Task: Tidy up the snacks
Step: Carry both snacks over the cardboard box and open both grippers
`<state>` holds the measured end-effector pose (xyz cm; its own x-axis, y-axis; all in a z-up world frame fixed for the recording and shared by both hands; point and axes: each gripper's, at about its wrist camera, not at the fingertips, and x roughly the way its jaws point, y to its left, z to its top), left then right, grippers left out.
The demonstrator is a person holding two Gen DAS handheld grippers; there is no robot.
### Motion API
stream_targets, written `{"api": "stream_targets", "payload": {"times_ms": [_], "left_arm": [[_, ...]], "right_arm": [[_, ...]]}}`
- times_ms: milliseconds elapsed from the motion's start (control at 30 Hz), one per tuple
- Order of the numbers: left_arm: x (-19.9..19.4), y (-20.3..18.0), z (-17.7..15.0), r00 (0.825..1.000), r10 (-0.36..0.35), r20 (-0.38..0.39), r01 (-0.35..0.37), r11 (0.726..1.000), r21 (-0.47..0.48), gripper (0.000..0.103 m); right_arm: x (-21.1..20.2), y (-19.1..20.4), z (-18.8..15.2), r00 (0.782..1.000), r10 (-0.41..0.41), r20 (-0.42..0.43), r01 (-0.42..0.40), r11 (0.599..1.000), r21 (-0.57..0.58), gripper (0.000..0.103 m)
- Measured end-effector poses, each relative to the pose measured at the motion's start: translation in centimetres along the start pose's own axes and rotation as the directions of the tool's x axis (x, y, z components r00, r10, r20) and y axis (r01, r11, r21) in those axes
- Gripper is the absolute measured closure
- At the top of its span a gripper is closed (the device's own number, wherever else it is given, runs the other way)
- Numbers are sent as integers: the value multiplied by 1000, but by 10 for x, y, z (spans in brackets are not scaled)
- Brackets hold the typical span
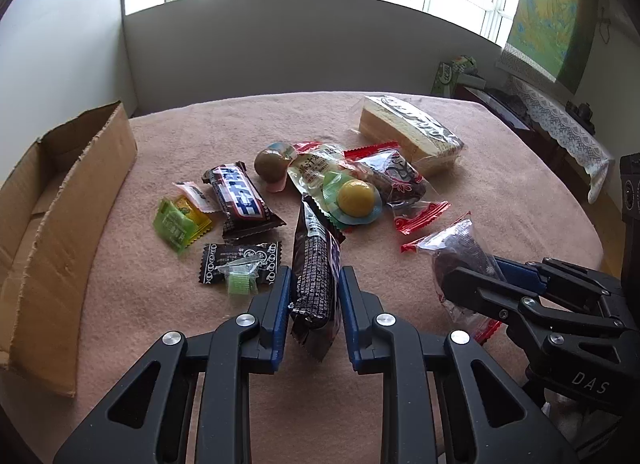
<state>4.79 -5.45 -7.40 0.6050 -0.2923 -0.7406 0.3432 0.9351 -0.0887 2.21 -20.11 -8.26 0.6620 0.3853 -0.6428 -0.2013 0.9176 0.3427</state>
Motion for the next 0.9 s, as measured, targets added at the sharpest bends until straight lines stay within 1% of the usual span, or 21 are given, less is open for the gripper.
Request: {"api": "stream_targets", "payload": {"times_ms": [200, 333, 500, 600, 700, 800, 900], "left_arm": [[-16, 15, 1, 999, 20, 48, -18, 999, -40, 81], [-35, 26, 4, 993, 47, 106, -40, 997, -66, 81], [-60, 50, 7, 980, 87, 176, -66, 990, -122, 81], [-72, 67, 4, 972, 111, 206, -79, 984, -158, 81], [-85, 82, 0, 960, 150, 235, -106, 976, -188, 81], [-91, 97, -4, 952, 180, 247, -128, 969, -211, 81], [-92, 115, -11, 950, 200, 238, -142, 961, -238, 81]], "right_arm": [[2, 15, 12, 1000, 2, 22, -2, 1000, -13, 70], [3, 35, 27, 999, 9, 54, -6, 999, -50, 70], [7, 65, 49, 995, 46, 87, -38, 995, -89, 70], [15, 84, 60, 994, 63, 94, -52, 992, -114, 70], [27, 105, 71, 993, 79, 92, -67, 989, -135, 70], [39, 125, 78, 993, 85, 86, -70, 983, -167, 70], [51, 143, 83, 992, 99, 78, -83, 979, -186, 70]]}}
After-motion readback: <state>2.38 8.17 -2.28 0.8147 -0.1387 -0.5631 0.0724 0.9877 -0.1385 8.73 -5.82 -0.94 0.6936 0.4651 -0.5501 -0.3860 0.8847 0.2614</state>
